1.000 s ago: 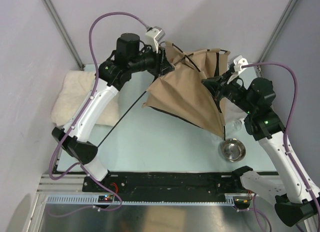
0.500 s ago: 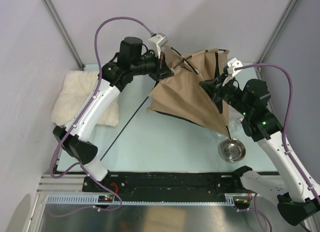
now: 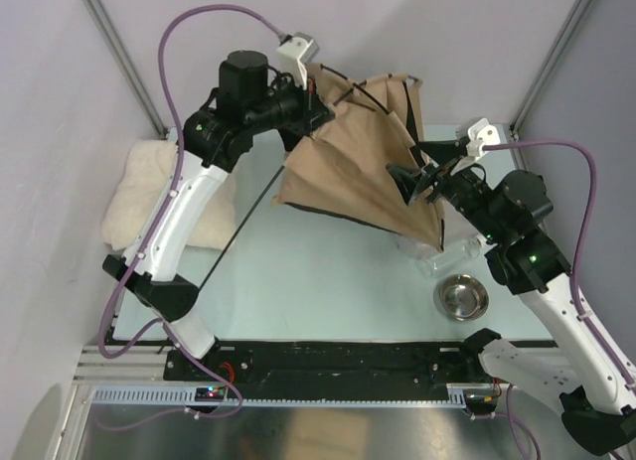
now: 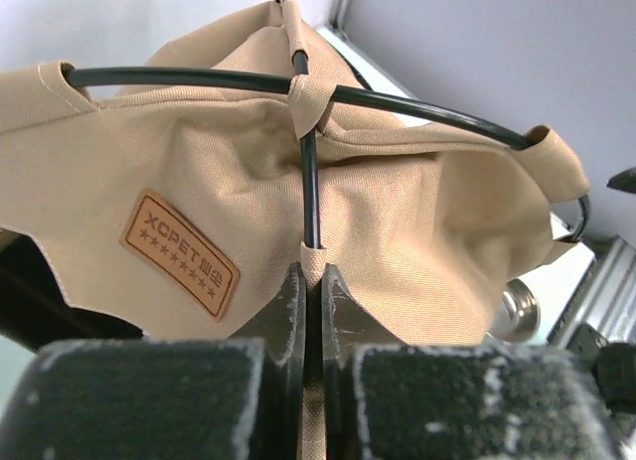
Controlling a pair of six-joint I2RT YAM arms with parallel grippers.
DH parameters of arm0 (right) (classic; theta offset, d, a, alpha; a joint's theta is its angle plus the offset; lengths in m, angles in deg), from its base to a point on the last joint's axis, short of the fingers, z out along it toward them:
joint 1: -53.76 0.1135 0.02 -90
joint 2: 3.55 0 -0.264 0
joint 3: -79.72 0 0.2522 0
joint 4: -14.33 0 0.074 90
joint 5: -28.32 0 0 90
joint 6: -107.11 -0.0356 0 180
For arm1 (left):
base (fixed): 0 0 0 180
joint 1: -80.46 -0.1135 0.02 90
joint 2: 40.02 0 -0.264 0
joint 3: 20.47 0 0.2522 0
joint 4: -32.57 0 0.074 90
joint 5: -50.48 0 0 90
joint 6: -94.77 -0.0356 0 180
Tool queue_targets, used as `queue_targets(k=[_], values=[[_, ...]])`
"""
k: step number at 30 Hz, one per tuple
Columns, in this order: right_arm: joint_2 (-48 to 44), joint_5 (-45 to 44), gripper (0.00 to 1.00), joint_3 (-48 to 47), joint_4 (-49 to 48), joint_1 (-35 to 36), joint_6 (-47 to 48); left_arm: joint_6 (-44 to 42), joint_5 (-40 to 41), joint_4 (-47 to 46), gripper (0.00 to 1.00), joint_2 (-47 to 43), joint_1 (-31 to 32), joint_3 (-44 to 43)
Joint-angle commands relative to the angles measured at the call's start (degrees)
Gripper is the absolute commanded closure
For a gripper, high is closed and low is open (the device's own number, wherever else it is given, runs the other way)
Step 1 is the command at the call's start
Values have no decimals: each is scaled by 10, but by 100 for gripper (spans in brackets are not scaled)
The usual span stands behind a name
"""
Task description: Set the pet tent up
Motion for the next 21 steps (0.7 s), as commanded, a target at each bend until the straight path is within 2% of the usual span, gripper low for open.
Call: queue_targets(k=[1, 6, 11, 16, 21], values=[[-24, -40, 17, 0, -39, 10, -3, -14, 57, -43, 100, -2, -2, -89], [-50, -59, 12, 4, -42, 13, -14, -23, 93, -69, 100, -3, -1, -123], [-76, -40, 12, 24, -55, 19, -17, -28, 131, -128, 100, -19, -1, -107], [-76, 11, 13, 44, -58, 44, -25, -17, 154, -268, 100, -62, -1, -22], [-45, -16, 10, 77, -110, 122, -32, -8, 158, -411, 100, -99, -1, 59]])
